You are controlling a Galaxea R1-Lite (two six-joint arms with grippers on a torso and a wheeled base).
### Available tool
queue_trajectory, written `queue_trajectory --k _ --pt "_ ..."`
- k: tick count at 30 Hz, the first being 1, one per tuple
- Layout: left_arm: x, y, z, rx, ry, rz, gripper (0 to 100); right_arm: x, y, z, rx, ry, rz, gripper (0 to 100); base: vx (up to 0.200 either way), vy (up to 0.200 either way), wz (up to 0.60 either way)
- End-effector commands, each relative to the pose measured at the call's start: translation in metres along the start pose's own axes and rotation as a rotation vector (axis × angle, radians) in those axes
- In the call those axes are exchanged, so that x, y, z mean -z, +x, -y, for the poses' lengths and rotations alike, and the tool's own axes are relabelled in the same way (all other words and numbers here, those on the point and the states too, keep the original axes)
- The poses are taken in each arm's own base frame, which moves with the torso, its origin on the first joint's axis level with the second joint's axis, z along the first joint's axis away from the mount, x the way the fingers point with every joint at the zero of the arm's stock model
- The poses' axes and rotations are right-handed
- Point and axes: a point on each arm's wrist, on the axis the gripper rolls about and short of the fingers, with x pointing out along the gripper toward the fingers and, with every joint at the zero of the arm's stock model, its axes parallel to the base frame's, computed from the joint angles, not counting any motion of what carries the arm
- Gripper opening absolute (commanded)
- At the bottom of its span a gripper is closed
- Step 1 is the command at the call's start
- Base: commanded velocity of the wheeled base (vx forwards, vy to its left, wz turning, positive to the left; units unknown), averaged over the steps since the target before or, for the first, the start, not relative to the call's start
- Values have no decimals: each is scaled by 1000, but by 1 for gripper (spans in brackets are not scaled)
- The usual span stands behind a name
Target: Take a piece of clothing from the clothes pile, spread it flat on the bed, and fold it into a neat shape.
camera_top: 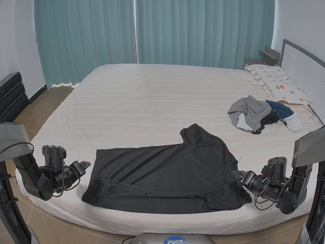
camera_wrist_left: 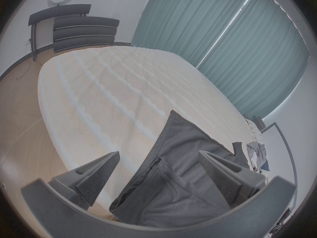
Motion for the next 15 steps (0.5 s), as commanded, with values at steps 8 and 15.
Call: queue_trajectory --k 8,15 --pt "-6 4 4 17 -43 19 100 -1 -1 -1 -7 0 5 100 75 0 0" --pt "-19 10 18 61 -50 62 100 -1 -1 -1 -7 -1 3 100 86 0 0"
